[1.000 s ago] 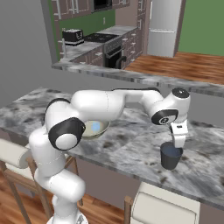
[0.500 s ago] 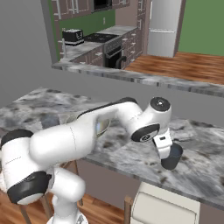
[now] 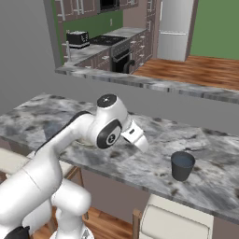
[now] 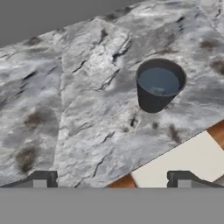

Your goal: There are four ice cubes in the ice bowl. Place two ice cubes in each glass of water.

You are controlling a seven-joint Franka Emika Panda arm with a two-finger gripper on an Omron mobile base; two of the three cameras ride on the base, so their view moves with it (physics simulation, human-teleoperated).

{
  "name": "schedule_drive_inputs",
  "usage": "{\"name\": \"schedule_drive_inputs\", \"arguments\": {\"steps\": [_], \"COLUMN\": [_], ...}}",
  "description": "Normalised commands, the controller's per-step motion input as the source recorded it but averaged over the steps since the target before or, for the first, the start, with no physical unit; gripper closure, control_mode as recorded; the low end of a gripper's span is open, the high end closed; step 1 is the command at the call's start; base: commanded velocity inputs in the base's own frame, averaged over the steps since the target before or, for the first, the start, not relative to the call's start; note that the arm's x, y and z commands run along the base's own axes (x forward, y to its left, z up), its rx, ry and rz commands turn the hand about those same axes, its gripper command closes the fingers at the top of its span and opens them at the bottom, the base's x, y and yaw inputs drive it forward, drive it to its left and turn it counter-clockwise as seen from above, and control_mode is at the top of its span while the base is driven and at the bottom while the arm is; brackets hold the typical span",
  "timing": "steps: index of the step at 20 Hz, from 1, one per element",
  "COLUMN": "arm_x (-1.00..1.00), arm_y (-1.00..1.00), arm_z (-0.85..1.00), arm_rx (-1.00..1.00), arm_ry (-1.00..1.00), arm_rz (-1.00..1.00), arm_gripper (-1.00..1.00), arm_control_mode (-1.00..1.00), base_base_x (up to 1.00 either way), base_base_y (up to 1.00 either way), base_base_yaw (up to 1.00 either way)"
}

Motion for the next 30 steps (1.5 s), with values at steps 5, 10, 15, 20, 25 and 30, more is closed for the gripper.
{"name": "schedule_drive_inputs", "arguments": {"steps": [5, 10, 15, 20, 25, 30], "arm_x": [0.00, 0.07, 0.24, 0.59, 0.77, 0.69], "arm_y": [1.00, 1.00, 0.91, 0.72, 0.44, 0.26], "arm_z": [0.24, 0.21, 0.18, 0.01, -0.01, -0.14], "arm_rx": [-0.31, -0.29, -0.29, -0.17, -0.01, 0.04], "arm_ry": [0.11, 0.15, 0.26, 0.26, 0.15, 0.05], "arm_rz": [0.50, 0.46, 0.42, 0.31, 0.09, -0.06], "arm_gripper": [-1.00, -1.00, -1.00, -1.00, -1.00, -1.00], "arm_control_mode": [-1.00, -1.00, -1.00, -1.00, -1.00, -1.00], "base_base_x": [0.00, 0.00, 0.00, 0.00, 0.00, 0.00], "base_base_y": [0.00, 0.00, 0.00, 0.00, 0.00, 0.00], "base_base_yaw": [0.00, 0.00, 0.00, 0.00, 0.00, 0.00]}}
